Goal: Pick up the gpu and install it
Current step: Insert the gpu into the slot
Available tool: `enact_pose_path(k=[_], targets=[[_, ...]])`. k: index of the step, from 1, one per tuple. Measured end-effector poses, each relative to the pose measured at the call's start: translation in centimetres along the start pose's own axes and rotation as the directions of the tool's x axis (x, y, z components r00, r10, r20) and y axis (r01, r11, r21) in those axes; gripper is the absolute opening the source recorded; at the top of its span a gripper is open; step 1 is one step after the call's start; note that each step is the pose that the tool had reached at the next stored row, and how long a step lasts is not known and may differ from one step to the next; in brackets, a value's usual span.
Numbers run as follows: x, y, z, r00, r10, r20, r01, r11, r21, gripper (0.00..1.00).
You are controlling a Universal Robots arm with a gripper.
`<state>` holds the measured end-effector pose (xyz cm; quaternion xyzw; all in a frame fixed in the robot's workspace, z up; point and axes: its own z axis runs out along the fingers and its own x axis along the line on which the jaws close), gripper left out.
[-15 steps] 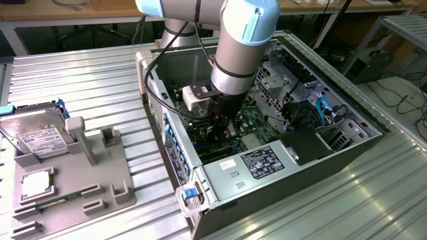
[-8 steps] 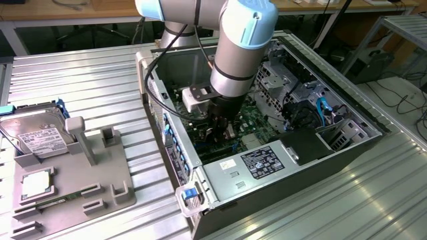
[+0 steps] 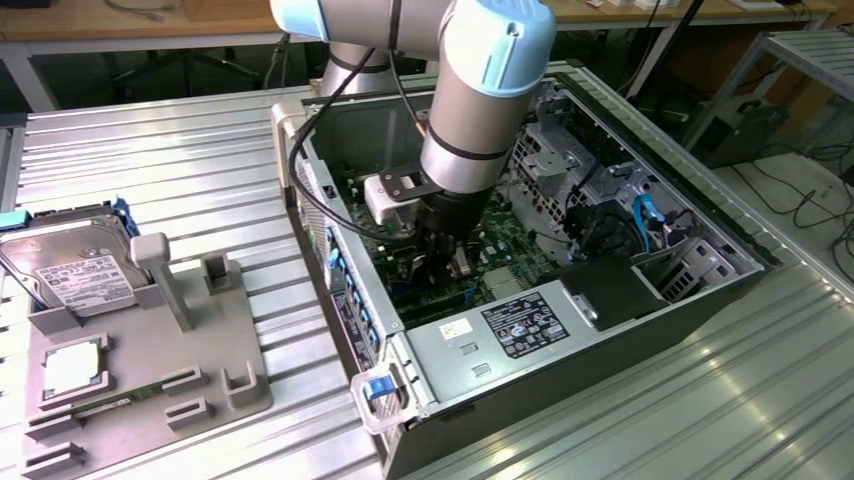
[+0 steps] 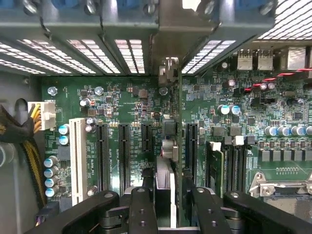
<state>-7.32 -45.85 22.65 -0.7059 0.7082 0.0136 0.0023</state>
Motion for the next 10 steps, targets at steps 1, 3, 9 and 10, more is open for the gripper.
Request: enact_pose_path(k=[1,3,9,10], targets=[[0.0,0.01,-0.4,1.0,0.0,0.0,0.0,1.0,0.0,0.35],[0.0,0.02,-1.27,1.0,0.0,-0.0001,0.0,1.0,0.0,0.35],[-0.1,0.06,-4.0,1.0,0.0,0.0002,0.0,1.0,0.0002,0.35],[-0.1,0.07,-4.44,1.0,0.0,0.0001,0.0,1.0,0.0002,0.35]])
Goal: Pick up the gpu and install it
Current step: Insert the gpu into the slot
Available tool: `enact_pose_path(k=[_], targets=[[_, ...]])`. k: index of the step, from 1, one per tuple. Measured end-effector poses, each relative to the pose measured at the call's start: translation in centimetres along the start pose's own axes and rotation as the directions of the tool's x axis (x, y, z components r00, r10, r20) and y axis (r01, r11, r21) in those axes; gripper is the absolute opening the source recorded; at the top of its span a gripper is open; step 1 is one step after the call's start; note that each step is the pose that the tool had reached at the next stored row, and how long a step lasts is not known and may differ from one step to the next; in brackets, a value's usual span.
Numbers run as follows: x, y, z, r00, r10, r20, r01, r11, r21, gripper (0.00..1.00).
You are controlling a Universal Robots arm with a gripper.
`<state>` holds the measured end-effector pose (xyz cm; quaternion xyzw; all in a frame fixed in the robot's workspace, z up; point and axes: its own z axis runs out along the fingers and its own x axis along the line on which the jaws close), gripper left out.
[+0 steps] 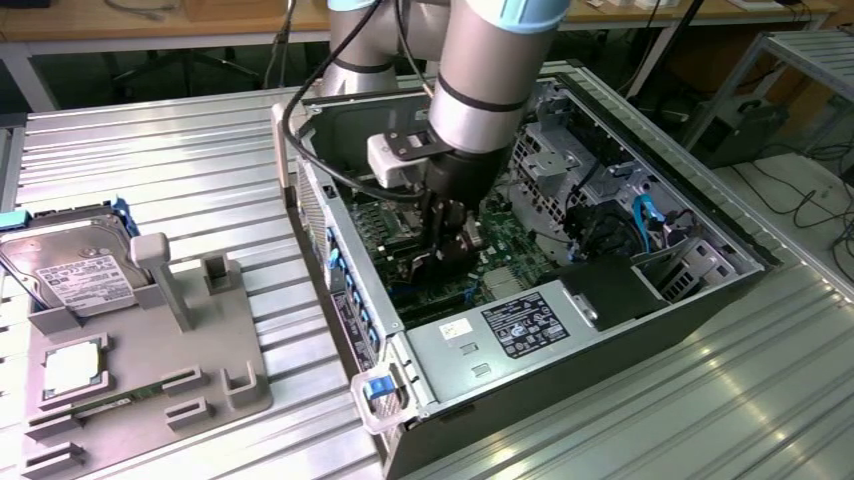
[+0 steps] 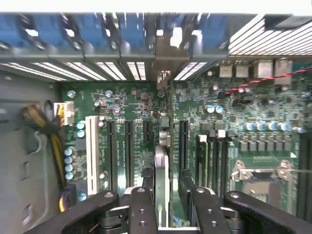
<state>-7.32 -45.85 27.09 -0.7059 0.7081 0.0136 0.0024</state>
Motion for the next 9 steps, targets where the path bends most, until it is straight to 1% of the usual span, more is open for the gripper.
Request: enact_pose_path(k=[3,4,7,8,9], targets=[[0.0,0.02,-1.33,1.0,0.0,-0.0003,0.0,1.0,0.0001,0.35],[0.0,0.02,-1.49,1.0,0.0,-0.0001,0.0,1.0,0.0002,0.35],[0.0,0.02,-1.49,1.0,0.0,0.0001,0.0,1.0,0.0003,0.35],[0.0,0.02,-1.49,1.0,0.0,0.0001,0.0,1.0,0.0003,0.33],[0.0,0.02,-1.49,1.0,0.0,0.0001,0.0,1.0,0.0003,0.27]])
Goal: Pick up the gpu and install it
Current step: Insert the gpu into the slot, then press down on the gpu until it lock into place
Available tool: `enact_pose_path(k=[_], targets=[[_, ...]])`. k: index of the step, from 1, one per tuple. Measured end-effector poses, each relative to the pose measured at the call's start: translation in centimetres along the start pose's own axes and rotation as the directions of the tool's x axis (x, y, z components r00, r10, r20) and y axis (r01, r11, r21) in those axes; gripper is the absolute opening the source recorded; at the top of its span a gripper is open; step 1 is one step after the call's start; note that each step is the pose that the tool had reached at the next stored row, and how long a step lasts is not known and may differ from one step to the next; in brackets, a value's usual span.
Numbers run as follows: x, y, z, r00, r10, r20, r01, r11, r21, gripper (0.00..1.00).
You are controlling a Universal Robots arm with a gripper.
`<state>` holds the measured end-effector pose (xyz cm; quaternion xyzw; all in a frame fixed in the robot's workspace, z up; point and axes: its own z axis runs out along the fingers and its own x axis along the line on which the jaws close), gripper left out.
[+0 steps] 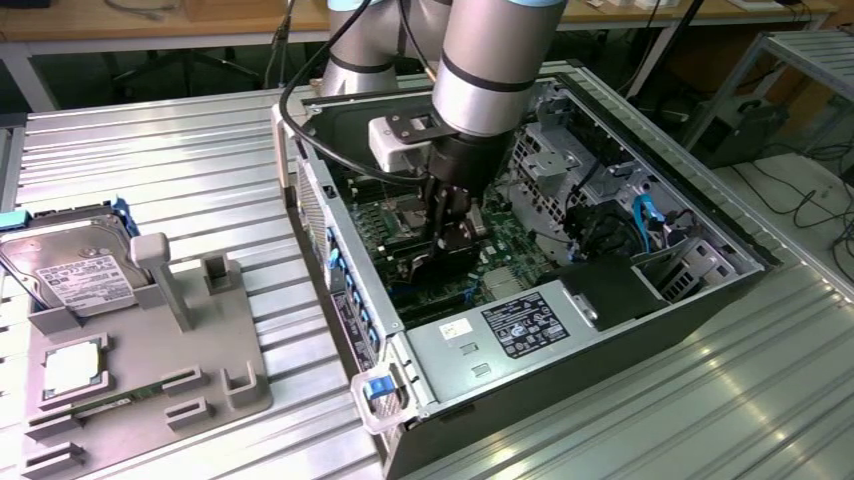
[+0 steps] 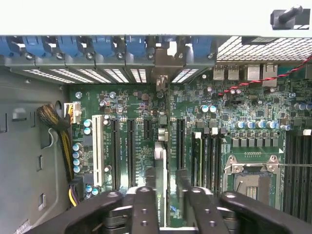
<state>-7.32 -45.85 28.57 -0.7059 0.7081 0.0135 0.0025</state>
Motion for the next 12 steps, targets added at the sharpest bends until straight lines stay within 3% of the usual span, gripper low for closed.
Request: enact_pose_path(k=[1,4,12], targets=[[0.0,0.0,0.0,1.0,0.0,0.0,0.0,1.0,0.0,0.27],[0.0,0.0,-0.01,1.0,0.0,-0.0001,0.0,1.0,0.0,0.11],[0.0,0.0,0.0,1.0,0.0,-0.0001,0.0,1.0,0.0,0.11]])
